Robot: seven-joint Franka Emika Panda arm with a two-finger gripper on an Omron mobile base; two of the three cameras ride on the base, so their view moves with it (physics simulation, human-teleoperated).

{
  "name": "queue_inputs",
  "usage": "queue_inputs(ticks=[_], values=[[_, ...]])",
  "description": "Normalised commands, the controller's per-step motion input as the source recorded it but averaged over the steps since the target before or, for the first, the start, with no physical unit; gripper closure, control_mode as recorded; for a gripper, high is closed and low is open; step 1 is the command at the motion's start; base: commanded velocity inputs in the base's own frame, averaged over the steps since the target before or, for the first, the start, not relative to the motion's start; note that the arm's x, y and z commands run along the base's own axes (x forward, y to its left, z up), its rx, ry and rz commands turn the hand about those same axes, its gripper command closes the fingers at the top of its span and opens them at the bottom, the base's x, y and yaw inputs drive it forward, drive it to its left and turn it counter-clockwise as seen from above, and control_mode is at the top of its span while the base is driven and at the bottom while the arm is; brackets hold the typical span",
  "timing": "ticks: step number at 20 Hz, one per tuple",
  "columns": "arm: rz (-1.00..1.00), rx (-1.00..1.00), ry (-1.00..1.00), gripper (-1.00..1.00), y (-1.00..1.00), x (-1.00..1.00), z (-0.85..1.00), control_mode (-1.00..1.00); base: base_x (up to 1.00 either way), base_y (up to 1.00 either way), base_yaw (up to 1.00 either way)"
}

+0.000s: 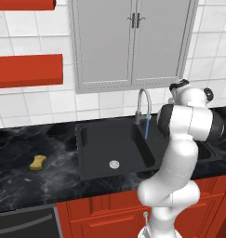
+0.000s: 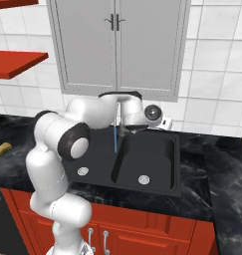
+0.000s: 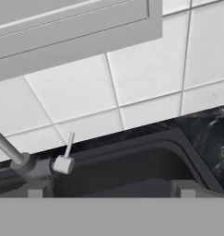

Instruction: Soak the sponge with water for a few seconds and then drop it inside the sink.

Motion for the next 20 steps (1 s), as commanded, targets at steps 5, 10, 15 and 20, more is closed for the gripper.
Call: queue_inputs(ticks=[5, 10, 15, 20], values=[[-0.02, 0.00, 0.19, -1.00, -0.13, -0.49, 0.52, -1.00, 0.00, 0.00, 0.00], [-0.01, 0.00, 0.17, -1.00, -0.04, -0.44, 0.44, -1.00, 0.00, 0.00, 0.00], [0.00, 0.01, 0.09, -1.00, 0.00, -0.46, 0.12, -1.00, 0.00, 0.00, 0.00], [0.00, 0.00, 0.00, -1.00, 0.02, -0.44, 0.00, -1.00, 0.00, 0.00, 0.00]])
